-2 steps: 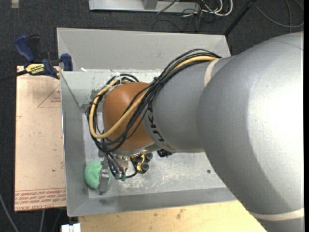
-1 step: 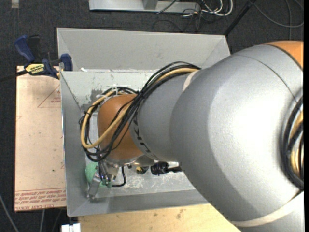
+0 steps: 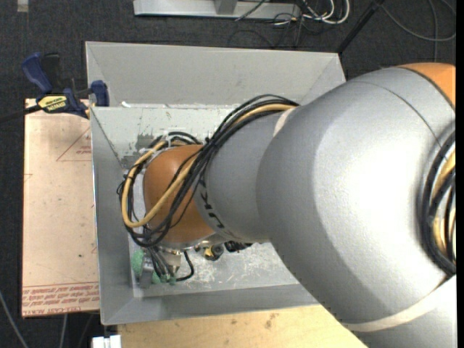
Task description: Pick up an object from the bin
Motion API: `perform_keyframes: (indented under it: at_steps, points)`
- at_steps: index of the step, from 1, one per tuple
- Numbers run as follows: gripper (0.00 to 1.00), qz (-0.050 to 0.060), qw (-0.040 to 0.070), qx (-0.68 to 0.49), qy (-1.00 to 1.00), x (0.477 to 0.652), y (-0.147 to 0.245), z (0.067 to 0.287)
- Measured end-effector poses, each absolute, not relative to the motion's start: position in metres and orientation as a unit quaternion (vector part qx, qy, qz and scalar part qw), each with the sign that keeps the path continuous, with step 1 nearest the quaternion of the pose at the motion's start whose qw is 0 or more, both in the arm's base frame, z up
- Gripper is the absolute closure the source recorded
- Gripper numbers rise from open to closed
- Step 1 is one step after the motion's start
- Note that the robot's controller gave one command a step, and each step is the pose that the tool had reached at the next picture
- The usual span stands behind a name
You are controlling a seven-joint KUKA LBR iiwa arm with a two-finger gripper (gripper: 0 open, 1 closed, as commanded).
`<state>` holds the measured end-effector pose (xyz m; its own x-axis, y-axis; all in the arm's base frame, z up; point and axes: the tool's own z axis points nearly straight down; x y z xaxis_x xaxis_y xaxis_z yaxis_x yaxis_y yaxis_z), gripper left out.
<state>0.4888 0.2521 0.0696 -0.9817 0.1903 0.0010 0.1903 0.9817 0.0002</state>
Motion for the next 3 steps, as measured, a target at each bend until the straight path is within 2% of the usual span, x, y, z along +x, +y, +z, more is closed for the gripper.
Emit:
perform_keyframes:
  at_steps: [2,3]
  points:
    - [1.00,0.001,0.003,-0.096,-0.995,0.487,0.251,0.073]
    - [1.00,0.002,0.004,-0.096,-0.995,0.486,0.251,0.094]
